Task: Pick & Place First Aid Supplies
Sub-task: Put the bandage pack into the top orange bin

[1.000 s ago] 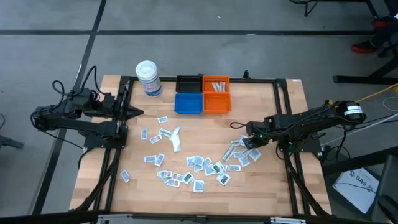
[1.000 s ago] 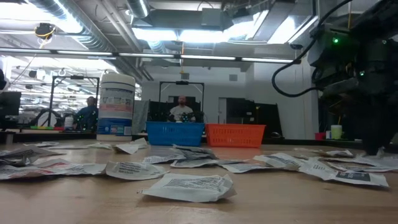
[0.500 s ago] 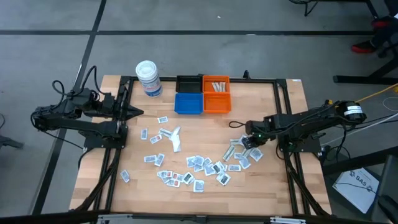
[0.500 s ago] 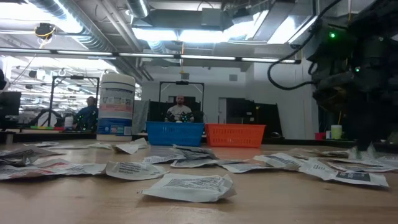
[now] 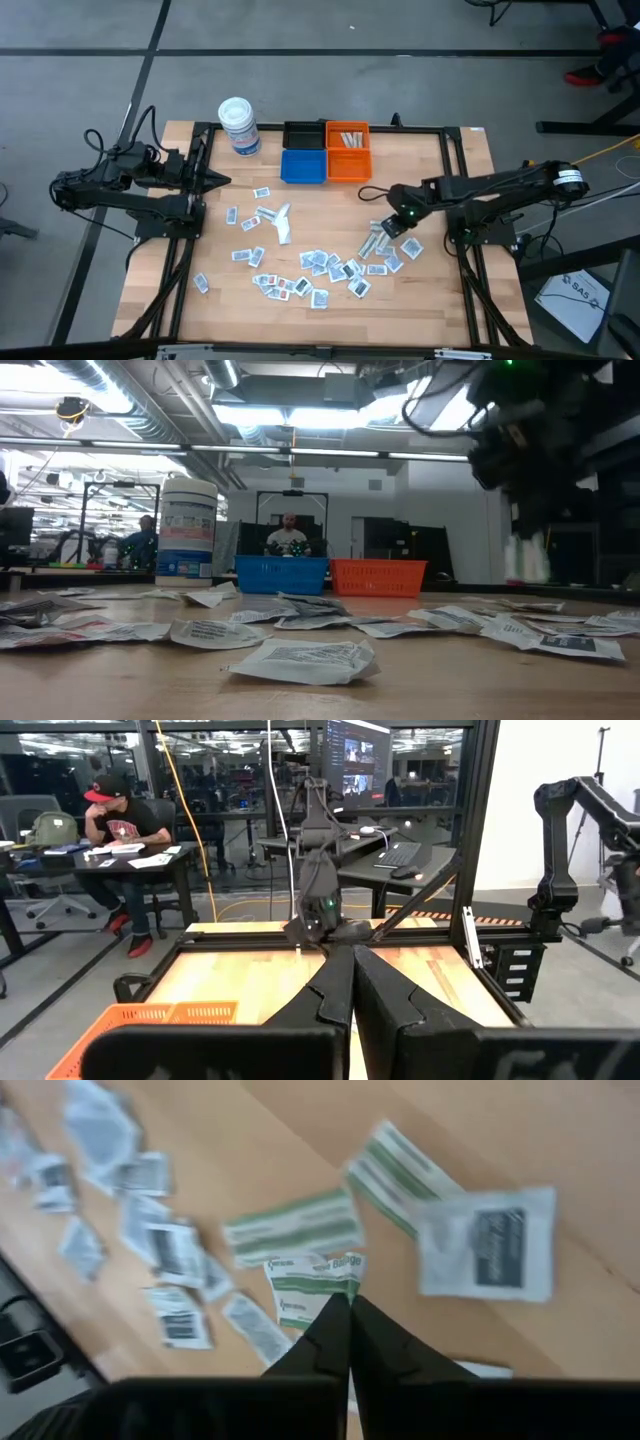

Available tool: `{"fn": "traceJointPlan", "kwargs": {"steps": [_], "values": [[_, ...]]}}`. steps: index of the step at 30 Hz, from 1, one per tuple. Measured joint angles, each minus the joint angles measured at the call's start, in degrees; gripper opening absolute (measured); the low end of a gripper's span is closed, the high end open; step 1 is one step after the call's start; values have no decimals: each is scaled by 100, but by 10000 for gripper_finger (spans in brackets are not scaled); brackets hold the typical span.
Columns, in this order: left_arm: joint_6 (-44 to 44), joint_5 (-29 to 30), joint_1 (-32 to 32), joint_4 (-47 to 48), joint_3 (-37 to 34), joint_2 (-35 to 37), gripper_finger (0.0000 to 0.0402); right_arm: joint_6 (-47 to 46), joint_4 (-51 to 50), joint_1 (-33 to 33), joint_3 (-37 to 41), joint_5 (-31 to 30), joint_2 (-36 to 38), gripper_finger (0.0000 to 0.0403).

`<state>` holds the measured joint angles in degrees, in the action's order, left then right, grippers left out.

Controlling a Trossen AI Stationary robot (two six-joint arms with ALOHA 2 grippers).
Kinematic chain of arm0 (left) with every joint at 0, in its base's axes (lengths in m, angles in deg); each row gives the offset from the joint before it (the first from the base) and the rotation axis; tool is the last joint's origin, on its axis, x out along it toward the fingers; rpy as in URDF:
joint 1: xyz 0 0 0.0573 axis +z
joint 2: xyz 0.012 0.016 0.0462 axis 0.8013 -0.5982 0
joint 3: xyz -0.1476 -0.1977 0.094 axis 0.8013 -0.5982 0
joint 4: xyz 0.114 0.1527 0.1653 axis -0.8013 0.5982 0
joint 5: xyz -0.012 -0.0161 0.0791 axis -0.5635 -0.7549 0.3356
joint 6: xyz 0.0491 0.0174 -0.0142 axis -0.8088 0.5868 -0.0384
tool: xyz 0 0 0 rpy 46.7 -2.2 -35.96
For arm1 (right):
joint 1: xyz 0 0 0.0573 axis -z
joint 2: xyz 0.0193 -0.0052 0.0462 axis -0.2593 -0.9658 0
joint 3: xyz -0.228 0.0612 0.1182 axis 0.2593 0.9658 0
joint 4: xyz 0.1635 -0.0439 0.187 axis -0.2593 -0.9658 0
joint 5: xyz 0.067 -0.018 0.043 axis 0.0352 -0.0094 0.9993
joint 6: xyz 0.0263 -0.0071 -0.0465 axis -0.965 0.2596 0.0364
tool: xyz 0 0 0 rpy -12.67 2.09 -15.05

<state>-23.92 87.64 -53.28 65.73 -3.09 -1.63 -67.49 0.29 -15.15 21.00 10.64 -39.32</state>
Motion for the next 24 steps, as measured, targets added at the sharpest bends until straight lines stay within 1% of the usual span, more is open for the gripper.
{"fn": "traceJointPlan", "kwargs": {"steps": [9, 17, 24], "values": [[-1, 1, 0, 0, 0, -1, 4, 866, 0, 178, -816, -9, 0, 3], [-1, 0, 0, 0, 0, 0, 4, 1754, 7, 615, -1528, 5, -48, 3], [0, 1, 0, 0, 0, -1, 4, 2687, -4, 1092, -2018, -10, -365, 3]]}}
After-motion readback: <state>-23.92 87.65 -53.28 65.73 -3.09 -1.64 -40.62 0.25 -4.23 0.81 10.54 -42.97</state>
